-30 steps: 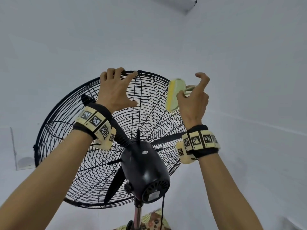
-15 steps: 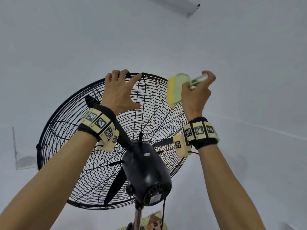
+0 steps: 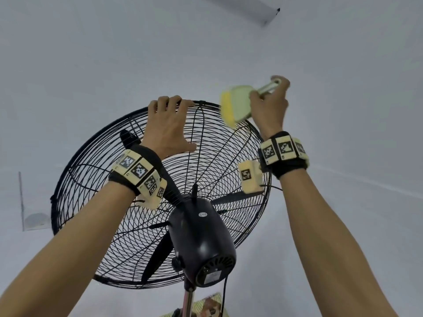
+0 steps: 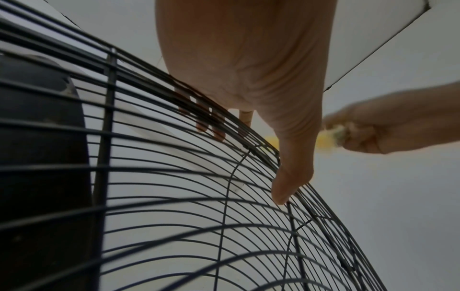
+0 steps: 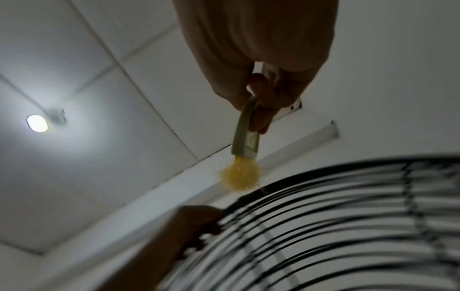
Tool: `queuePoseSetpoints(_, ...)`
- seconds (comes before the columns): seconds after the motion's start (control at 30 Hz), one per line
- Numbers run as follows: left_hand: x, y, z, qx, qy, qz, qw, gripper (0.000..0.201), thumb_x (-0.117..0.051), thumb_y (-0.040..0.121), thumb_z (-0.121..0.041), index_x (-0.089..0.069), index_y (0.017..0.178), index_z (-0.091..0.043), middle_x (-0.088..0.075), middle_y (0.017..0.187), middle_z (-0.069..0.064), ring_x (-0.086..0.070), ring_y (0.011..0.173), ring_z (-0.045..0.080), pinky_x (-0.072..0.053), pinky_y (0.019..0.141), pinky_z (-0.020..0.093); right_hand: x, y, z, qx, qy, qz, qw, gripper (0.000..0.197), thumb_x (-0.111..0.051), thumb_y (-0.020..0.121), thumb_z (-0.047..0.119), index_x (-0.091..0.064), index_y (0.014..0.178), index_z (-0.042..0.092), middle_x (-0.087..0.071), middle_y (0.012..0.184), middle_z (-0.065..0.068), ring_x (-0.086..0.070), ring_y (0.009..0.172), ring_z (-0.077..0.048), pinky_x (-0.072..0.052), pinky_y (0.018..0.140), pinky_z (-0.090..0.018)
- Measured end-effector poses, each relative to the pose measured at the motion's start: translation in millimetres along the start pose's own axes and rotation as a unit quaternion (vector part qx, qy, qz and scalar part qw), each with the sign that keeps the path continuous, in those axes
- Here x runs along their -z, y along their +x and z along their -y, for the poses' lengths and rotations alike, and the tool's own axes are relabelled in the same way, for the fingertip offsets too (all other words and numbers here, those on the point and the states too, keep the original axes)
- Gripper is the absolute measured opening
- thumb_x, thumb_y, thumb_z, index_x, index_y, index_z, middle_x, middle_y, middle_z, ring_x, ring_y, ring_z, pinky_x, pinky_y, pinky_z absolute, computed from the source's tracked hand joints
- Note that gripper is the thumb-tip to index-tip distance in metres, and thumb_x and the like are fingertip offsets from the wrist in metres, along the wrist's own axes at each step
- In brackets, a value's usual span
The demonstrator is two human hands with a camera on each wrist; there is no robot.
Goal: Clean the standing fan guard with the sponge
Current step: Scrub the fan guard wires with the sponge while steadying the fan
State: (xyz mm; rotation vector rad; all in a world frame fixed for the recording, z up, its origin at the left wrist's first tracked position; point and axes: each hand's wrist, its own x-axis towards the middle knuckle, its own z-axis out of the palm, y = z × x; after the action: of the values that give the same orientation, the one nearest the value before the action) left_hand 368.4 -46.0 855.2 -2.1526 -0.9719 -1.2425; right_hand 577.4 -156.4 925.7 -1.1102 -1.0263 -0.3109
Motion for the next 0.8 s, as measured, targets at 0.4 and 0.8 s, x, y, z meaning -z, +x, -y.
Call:
queuePoseSetpoints(0.4, -0.2, 1.3, 0.1, 0.007, 0.006, 0.003, 1.000, 0.106, -0.088, 0.058, -0.057, -0.043, 0.147, -0.021, -0.047, 0.144, 0.010, -0.040, 0.132, 0.038, -0.028, 0.116, 0.053, 7.8, -1.1, -13.0, 0.038, -0.138, -0.024, 0.989, 0.041, -0.059, 0.097, 0.008, -0.039, 0.133, 0.012, -0.059, 0.093, -0.001, -0.071, 0.085, -0.026, -0.057, 0.067, -0.027)
queuePoseSetpoints(0.8, 2.6, 8.0, -3.1, 0.000, -0.010, 0.009, 1.000, 0.105, -0.089, 0.060, -0.055, -0.045, 0.148, -0.019, -0.046, 0.147, 0.010, -0.039, 0.134, 0.039, -0.025, 0.116, 0.054, 19.0, 3.5, -27.5, 0.025, -0.252, -0.053, 0.966, 0.036, -0.053, 0.098, 0.009, -0.036, 0.130, 0.011, -0.054, 0.084, 0.000, -0.065, 0.084, -0.034, -0.054, 0.070, -0.043)
